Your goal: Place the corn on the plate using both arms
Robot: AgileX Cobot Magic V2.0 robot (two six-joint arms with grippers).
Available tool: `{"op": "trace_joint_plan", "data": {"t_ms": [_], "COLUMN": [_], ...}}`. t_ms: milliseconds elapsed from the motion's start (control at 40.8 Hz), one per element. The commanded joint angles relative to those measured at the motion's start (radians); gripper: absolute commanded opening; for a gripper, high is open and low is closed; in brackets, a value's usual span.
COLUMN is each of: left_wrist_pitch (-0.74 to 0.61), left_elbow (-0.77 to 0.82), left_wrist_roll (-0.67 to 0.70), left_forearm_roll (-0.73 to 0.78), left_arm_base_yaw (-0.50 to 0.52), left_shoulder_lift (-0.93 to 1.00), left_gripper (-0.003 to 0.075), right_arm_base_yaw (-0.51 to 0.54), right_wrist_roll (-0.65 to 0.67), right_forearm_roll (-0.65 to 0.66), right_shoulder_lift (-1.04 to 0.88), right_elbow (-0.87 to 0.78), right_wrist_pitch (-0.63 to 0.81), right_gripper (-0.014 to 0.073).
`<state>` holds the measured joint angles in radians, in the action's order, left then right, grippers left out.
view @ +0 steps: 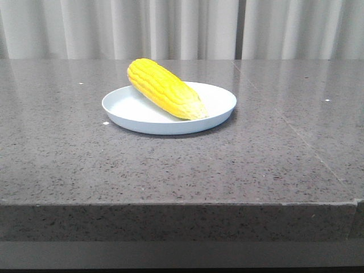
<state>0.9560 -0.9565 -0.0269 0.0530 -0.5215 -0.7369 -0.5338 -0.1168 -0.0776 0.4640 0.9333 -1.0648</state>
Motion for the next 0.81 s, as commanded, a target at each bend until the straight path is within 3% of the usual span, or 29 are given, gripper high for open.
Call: {"op": "trace_joint_plan", "data": {"t_ms": [0, 687, 785], "left_wrist_pitch": [-0.056, -0.062, -0.068], "left_elbow": [-0.027, -0.017, 0.017], "left_wrist_roll": [0.016, 0.016, 0.008], "left_forearm_roll": [0.005, 0.001, 0.006], "left_arm_base_yaw": [-0.007, -0.009, 0.028], "left_shoulder_lift": [-0.002, 0.019, 0.069], "left_gripper": [-0.002, -0.002, -0.002], "right_arm_base_yaw": [0.003, 0.003, 0.003], "right_wrist_roll": [0.0, 0.0, 0.0], "right_forearm_roll": [0.01, 0.01, 0.01], "right_shoulder_lift": [0.007, 0.007, 0.007], "right_elbow": [0.025, 0.025, 0.025], "right_wrist_pitch": [0.066, 0.063, 0.064], "right_gripper": [-0.0085, -0.0085, -0.0085]}}
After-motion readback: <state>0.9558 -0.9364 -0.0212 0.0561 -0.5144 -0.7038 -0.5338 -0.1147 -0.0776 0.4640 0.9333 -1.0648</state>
